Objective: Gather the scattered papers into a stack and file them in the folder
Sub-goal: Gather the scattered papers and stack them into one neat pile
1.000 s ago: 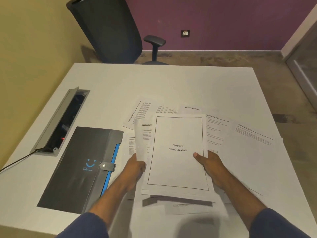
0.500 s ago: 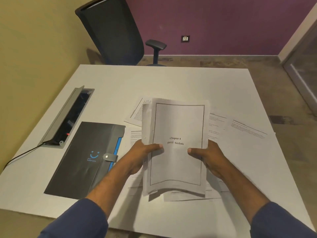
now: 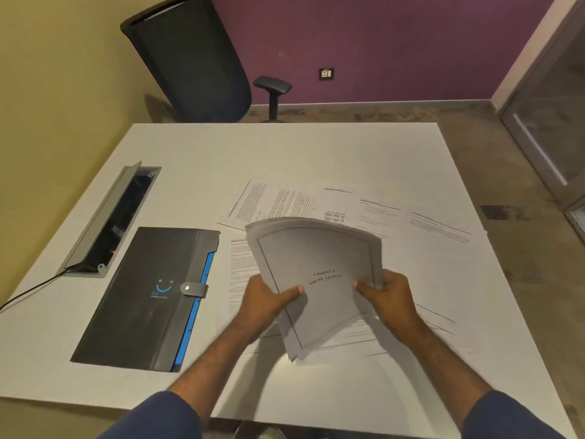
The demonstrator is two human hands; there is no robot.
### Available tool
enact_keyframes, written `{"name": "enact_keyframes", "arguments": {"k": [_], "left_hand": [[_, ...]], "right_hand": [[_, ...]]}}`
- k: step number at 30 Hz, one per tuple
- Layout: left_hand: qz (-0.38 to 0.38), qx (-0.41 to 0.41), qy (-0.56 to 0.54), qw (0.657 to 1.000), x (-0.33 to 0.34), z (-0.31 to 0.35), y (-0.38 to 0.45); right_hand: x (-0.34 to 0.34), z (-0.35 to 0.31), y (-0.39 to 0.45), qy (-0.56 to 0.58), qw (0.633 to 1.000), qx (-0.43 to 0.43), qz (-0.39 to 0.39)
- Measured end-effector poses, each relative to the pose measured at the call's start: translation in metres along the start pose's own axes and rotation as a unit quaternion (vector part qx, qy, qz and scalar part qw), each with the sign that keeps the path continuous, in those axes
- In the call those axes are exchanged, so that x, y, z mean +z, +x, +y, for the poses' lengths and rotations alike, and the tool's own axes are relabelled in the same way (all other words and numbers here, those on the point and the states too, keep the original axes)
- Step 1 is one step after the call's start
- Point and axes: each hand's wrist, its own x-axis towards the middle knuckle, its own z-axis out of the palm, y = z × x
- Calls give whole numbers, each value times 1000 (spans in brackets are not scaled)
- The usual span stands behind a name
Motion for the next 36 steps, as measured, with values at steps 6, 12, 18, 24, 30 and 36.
{"name": "enact_keyframes", "arguments": {"k": [6, 12, 18, 24, 30, 36], "left_hand": [[37, 31, -44, 998, 17, -5, -9], [31, 58, -11, 998, 23, -3, -10], [93, 67, 31, 993, 20, -7, -2], [157, 6, 39, 987, -7, -9, 20], [179, -70, 58, 980, -20, -25, 28], [174, -99, 68, 977, -17, -34, 23]], "right_hand": [[5, 6, -14, 17, 998, -10, 54], [6, 13, -16, 11, 998, 5, 62], [-3, 18, -9, -1, 999, 20, -29], [-36, 48, 14, -277, 959, 41, 33], [-51, 73, 30, -537, 837, 105, -13], [-40, 78, 16, -633, 772, 54, 4]]}}
